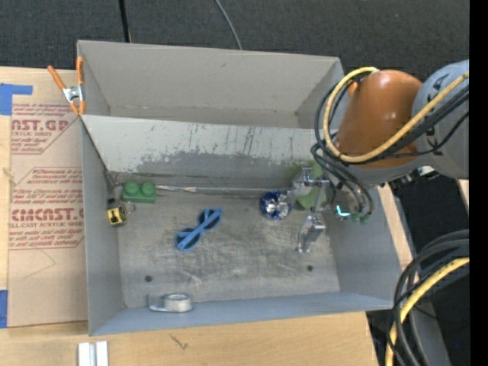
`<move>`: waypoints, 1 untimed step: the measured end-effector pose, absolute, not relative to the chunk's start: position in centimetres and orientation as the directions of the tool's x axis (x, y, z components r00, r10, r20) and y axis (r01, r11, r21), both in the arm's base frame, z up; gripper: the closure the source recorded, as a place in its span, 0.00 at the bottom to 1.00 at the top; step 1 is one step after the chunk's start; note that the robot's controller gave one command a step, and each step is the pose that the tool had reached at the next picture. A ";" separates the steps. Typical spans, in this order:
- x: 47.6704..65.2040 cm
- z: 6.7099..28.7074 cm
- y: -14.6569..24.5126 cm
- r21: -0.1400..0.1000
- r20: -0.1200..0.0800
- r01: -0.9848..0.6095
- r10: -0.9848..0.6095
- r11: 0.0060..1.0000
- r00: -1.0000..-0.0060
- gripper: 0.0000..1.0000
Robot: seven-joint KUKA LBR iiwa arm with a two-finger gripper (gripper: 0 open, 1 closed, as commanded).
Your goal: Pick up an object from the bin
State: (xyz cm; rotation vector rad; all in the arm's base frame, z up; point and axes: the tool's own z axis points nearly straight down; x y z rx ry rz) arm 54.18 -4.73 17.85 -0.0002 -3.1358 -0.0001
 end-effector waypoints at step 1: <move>58.9 12.2 -1.1 0.003 -0.001 0.035 0.035 0.999 -0.999 0.00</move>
Offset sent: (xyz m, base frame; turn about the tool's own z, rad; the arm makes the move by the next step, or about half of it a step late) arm 0.0458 0.0326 -0.0523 0.0389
